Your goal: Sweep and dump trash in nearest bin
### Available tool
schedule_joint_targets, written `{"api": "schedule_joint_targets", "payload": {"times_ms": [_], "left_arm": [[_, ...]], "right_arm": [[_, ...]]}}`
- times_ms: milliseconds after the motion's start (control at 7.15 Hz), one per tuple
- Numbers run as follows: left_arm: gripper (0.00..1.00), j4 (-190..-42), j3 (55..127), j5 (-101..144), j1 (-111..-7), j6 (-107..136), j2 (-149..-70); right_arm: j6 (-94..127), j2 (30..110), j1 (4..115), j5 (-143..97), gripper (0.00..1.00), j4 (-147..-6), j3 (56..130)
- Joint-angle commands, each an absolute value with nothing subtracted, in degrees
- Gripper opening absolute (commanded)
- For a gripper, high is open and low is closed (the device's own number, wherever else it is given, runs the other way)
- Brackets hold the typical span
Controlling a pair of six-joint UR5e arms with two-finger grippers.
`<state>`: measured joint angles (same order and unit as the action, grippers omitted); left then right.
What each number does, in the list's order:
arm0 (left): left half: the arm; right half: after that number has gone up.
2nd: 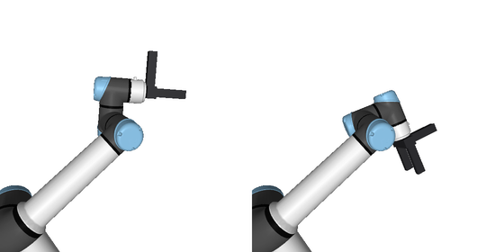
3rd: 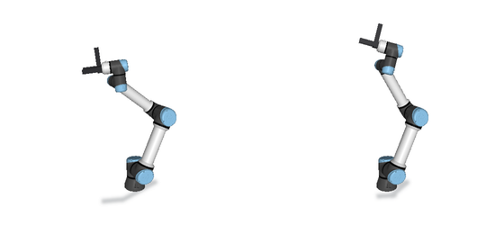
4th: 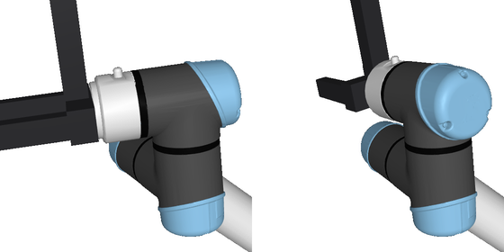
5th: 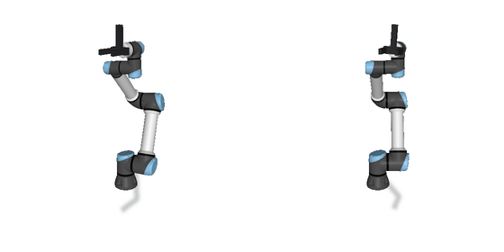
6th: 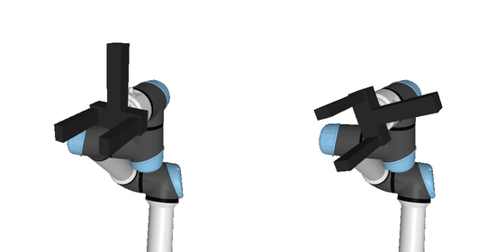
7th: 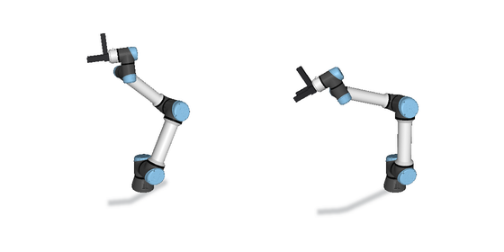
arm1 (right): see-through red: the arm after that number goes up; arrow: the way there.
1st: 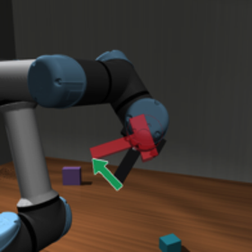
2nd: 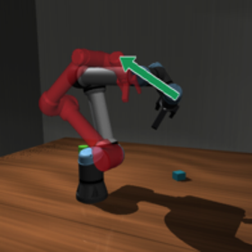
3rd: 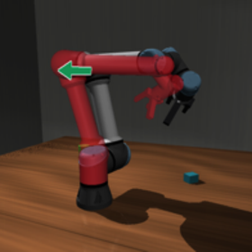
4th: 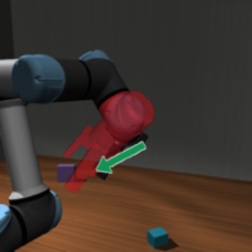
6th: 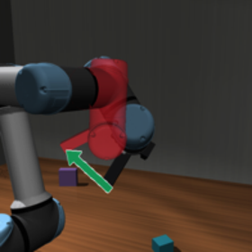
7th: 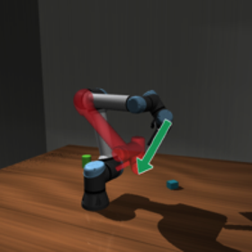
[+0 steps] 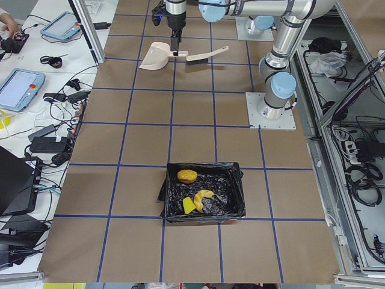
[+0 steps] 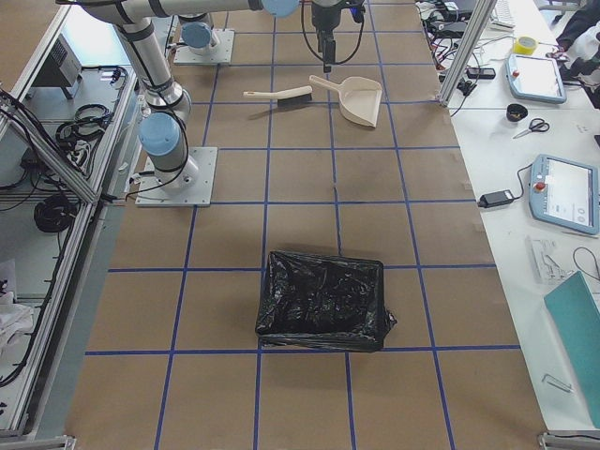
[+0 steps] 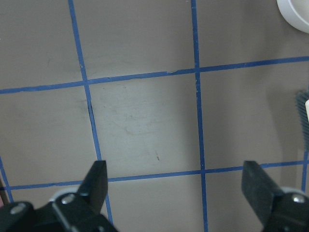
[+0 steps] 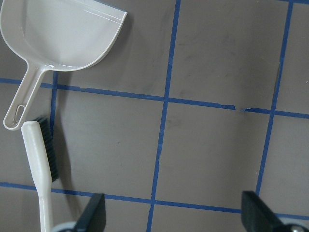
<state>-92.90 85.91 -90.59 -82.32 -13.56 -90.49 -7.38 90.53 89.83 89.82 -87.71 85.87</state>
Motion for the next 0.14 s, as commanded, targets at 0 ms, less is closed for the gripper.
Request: {"api": "schedule_joint_targets", "payload": {"times_ms": [0], "left_arm": [[1.0, -92.9, 85.96, -90.18, -82.35, -13.19, -90.44]], "right_arm": [[-7.38, 90.53, 89.82, 89.74, 1.0, -87.71, 85.87]]}}
